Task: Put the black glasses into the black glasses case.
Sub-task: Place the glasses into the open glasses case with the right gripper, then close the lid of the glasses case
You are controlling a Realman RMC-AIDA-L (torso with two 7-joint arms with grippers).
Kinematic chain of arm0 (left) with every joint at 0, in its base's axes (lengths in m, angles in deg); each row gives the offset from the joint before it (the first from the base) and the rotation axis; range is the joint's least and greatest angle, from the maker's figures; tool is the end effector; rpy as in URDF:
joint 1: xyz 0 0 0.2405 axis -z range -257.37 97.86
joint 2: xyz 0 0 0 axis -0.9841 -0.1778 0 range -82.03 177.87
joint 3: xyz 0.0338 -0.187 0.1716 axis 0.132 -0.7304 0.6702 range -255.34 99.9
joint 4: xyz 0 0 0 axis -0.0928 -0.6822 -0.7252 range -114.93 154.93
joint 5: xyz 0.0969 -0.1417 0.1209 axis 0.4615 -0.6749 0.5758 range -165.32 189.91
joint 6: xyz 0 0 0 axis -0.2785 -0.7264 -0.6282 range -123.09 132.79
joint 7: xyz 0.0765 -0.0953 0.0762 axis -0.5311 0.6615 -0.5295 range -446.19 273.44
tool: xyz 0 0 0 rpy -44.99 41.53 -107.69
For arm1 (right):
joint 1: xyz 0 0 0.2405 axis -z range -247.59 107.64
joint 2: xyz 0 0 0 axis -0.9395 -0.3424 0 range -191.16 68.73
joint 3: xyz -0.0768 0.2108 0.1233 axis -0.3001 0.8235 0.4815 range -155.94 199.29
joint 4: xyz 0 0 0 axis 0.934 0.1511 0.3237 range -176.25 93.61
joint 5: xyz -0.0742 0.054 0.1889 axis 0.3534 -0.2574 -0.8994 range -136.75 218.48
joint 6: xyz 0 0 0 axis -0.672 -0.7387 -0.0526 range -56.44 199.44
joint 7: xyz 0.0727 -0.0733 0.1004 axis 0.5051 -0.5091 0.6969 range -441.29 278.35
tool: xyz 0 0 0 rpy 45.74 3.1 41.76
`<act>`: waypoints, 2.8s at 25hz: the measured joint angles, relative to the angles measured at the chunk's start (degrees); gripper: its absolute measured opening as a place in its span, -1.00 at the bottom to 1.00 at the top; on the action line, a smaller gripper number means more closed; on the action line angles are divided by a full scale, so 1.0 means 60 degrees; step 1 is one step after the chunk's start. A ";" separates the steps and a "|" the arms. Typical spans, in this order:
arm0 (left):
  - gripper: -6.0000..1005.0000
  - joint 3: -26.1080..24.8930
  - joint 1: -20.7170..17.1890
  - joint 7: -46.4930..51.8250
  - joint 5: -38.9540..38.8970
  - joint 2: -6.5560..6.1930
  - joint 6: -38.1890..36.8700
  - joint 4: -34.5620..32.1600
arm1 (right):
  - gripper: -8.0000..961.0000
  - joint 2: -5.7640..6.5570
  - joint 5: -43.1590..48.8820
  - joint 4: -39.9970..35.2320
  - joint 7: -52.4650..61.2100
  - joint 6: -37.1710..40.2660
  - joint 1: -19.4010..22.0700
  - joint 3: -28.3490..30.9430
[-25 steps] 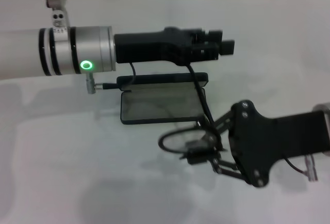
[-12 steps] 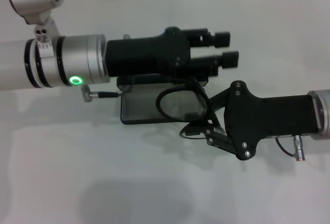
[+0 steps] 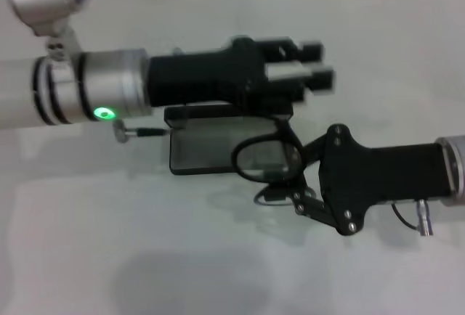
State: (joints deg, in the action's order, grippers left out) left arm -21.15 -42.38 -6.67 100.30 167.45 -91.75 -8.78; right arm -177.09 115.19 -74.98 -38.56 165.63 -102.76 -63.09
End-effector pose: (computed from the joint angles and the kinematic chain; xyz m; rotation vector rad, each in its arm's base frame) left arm -0.1696 0.3311 -0.0251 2.8056 0.4991 1.2544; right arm 0.1734 0.2960 -0.0466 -2.8705 -0.5291 1.0922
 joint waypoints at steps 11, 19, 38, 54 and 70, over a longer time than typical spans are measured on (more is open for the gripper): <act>0.08 -0.2130 -0.1088 -0.0403 -0.0351 -0.0236 0.0084 0.0007 | -0.72 -0.0014 0.0989 -0.3510 0.1285 -0.5655 0.1297 -0.2622; 0.08 -0.2146 -0.1205 -0.0349 -0.0471 -0.0301 0.0217 0.0007 | -0.71 -0.0040 0.4024 -0.5897 0.3800 -0.9278 0.1743 -0.4842; 0.08 -0.2061 -0.0972 -0.0379 -0.0240 -0.0294 0.1006 0.0007 | -0.67 -0.0052 0.4993 -0.5540 0.3947 -1.2614 0.1318 -0.7039; 0.08 -0.2032 -0.0906 -0.0467 -0.0111 -0.0219 0.1394 0.0110 | -0.62 -0.0048 0.4167 -0.5599 0.3996 -1.2098 0.1352 -0.6962; 0.07 -0.2033 -0.0789 0.0011 0.0825 -0.0230 0.3160 0.0047 | -0.50 0.0111 0.2081 -0.2224 0.3294 -0.0671 0.0750 0.1951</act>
State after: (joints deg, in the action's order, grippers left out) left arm -33.34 -47.11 -6.61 105.26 166.07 -72.79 -8.50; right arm -176.43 127.68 -88.32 -18.80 161.60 -98.26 -51.39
